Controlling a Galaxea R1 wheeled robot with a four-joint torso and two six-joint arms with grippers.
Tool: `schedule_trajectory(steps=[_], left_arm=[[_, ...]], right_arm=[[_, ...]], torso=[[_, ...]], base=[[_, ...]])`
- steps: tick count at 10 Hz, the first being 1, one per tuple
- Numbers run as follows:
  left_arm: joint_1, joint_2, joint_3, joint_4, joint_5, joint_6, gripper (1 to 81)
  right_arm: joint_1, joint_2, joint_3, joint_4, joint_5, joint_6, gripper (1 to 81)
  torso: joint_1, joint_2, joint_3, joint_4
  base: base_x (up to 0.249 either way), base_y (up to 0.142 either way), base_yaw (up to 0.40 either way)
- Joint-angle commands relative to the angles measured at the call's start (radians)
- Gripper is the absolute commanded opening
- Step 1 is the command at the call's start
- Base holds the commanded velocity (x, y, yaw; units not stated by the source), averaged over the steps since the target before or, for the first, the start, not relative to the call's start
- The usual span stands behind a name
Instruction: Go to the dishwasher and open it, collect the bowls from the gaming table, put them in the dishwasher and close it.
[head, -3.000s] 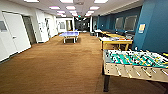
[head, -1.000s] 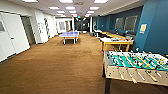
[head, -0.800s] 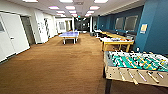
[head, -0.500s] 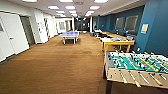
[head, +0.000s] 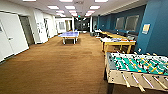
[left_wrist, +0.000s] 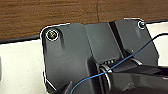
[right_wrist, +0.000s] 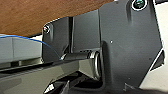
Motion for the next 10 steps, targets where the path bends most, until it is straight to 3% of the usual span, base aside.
schedule_trajectory(steps=[1,10], left_arm=[[-0.048,-0.005,0.004,-0.002,0.047,0.001,81.1],[-0.048,-0.003,0.004,0.002,0.047,0.001,81.1]], right_arm=[[0.045,-0.005,0.009,-0.012,-0.056,-0.005,81.1],[0.042,-0.005,0.009,-0.012,-0.057,-0.005,81.1]], torso=[[0.000,0.000,0.000,0.000],[-0.002,0.000,0.000,0.000]], base=[[0.131,0.000,0.000],[0.140,0.000,0.000]])
